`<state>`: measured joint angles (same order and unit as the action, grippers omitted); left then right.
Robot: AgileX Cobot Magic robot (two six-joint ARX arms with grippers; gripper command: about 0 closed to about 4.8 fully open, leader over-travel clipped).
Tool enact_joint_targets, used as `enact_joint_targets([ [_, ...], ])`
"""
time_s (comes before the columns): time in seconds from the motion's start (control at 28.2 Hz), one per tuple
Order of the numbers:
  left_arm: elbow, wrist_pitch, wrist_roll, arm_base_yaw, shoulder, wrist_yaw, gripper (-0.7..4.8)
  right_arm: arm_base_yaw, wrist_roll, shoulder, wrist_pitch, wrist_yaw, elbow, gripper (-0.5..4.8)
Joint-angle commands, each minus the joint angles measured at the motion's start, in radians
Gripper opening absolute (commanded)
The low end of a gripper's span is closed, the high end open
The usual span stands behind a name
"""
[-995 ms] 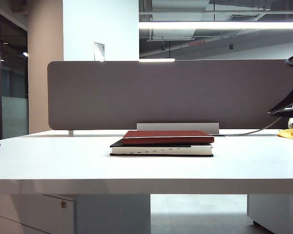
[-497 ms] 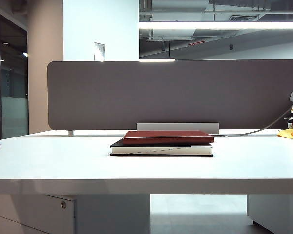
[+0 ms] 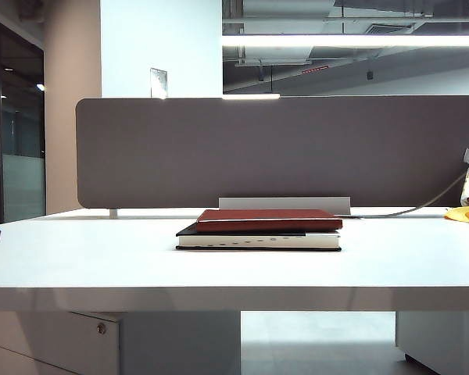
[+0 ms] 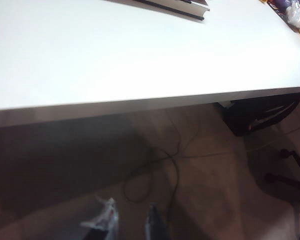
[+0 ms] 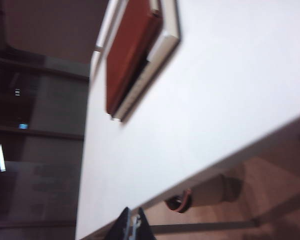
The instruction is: Pick up the red book and place it on top of the black book.
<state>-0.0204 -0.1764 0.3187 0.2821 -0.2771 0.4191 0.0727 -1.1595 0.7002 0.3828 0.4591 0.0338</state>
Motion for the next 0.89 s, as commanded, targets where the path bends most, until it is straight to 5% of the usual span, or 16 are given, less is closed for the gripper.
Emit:
enact_joint_targets([
  [0.04, -0.003, -0.020, -0.005, 0.001, 0.001, 0.016, 0.80, 0.000, 0.042, -0.064, -0.085, -0.021, 0.003, 0.16],
  [0.57, -0.003, -0.020, -0.005, 0.001, 0.001, 0.016, 0.80, 0.000, 0.189, -0.507, -0.594, -0.158, 0.004, 0.08],
  [0.89, -0.003, -0.021, -0.005, 0.001, 0.001, 0.025, 0.80, -0.009, 0.425, -0.573, -0.614, -0.188, 0.006, -0.01],
])
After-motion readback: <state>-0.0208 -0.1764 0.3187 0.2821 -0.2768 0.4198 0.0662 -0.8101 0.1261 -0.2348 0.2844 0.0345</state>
